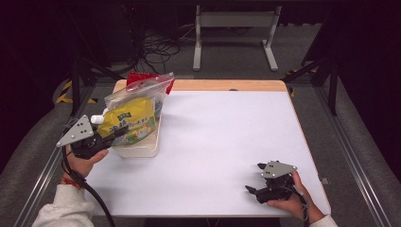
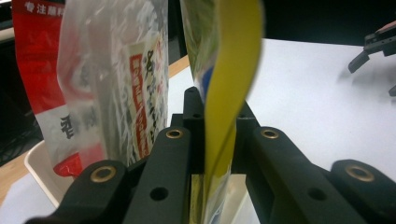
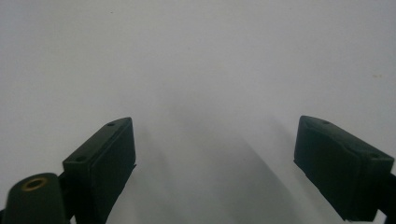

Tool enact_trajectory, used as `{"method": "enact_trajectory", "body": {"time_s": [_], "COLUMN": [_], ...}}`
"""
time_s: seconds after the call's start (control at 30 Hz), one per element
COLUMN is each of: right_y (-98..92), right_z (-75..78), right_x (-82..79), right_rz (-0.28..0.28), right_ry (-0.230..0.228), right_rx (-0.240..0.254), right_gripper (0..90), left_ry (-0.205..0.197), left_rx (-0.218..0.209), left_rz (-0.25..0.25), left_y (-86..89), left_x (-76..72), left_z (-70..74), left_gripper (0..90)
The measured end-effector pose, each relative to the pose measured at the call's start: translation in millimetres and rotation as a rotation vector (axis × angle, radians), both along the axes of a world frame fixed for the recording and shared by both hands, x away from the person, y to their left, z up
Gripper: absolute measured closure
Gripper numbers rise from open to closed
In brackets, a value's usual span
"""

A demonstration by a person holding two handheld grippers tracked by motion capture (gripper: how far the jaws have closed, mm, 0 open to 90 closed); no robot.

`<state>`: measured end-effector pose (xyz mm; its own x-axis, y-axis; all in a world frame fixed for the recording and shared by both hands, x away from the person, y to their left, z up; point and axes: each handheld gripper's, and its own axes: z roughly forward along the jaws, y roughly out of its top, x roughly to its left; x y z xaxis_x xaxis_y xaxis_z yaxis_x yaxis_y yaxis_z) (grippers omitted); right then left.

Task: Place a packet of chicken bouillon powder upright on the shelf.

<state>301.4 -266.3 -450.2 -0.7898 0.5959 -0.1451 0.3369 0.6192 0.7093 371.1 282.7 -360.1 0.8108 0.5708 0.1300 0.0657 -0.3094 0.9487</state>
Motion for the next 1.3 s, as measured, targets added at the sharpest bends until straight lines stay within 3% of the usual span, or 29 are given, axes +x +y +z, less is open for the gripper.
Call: {"method": "enact_trajectory", "body": {"time_s": [0.13, 0.53, 0.67, 0.73, 1.3], "right_y": [0.7, 0.4, 1.0, 1.4, 1.1], "right_z": [-1.0, -1.2, -1.6, -2.0, 0.7], "right_x": [0.4, -0.2, -0.4, 0.0, -1.9], "right_rz": [0.006, 0.008, 0.012, 0.011, 0.015], "right_ry": [0.007, 0.014, 0.018, 0.020, 0.011], "right_rx": [0.002, 0.009, 0.008, 0.005, 0.013], "right_gripper": [13.4, 13.3, 13.3, 13.3, 13.4], "left_ry": [0.001, 0.068, 0.104, 0.114, 0.161], "left_rx": [0.021, -0.045, 0.021, 0.053, 0.001], "left_rz": [0.004, -0.087, -0.118, -0.082, -0.029], "left_y": [1.9, 12.3, 4.4, 1.3, 5.9], "left_x": [5.8, 15.4, 18.4, 21.0, 23.6], "left_z": [-2.8, -14.2, -18.3, -18.5, -38.4], "left_gripper": [82.2, 82.1, 81.9, 81.8, 81.3]}}
